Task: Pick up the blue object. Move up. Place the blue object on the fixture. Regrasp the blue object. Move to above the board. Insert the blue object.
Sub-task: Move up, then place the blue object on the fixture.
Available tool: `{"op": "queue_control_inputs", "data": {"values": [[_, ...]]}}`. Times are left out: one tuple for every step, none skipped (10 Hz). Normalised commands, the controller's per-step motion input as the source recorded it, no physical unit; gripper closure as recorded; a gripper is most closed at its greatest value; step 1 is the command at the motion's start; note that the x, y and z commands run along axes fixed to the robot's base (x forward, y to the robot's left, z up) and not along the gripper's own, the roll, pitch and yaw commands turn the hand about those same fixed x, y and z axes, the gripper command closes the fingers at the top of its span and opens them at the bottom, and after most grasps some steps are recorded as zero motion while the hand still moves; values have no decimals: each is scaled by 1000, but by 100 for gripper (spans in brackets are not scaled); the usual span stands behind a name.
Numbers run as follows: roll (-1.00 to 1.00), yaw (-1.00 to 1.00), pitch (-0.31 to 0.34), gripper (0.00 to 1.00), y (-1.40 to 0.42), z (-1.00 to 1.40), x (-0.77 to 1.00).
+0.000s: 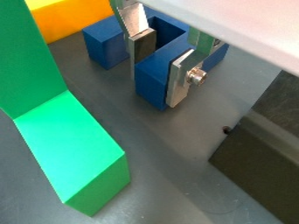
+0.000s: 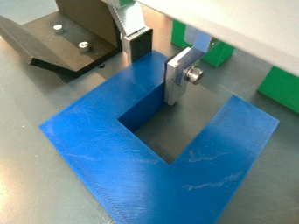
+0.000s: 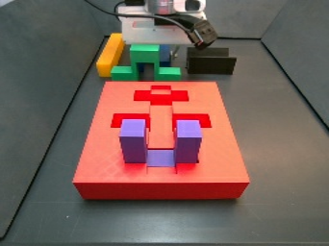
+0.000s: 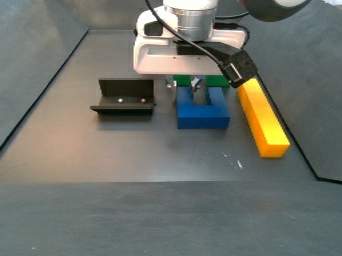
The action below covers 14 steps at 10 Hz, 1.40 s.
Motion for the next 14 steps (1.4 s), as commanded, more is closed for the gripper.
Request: {"op": "queue_control_inputs", "data": {"values": [[-4, -44, 17, 100, -20, 798, -13], [6, -43, 54, 100, -5, 582, -36], [27, -22, 31, 100, 0, 211, 21], [0, 0, 97, 100, 0, -29, 0], [0, 0, 14, 100, 0, 0, 0], [-11, 0, 0, 100, 0, 0, 43], [-629, -51, 46, 100, 57, 311, 237], [-871, -160, 86, 100, 46, 703, 437], [-791, -217, 151, 100, 11, 780, 506], [-791, -240, 194, 100, 0, 760, 620], [-797, -303, 246, 100, 0, 731, 720], [-851, -266, 223, 100, 0, 657, 709], [-969, -211, 60, 100, 0, 543, 609], [-983, -191, 20, 100, 0, 429, 669]]}}
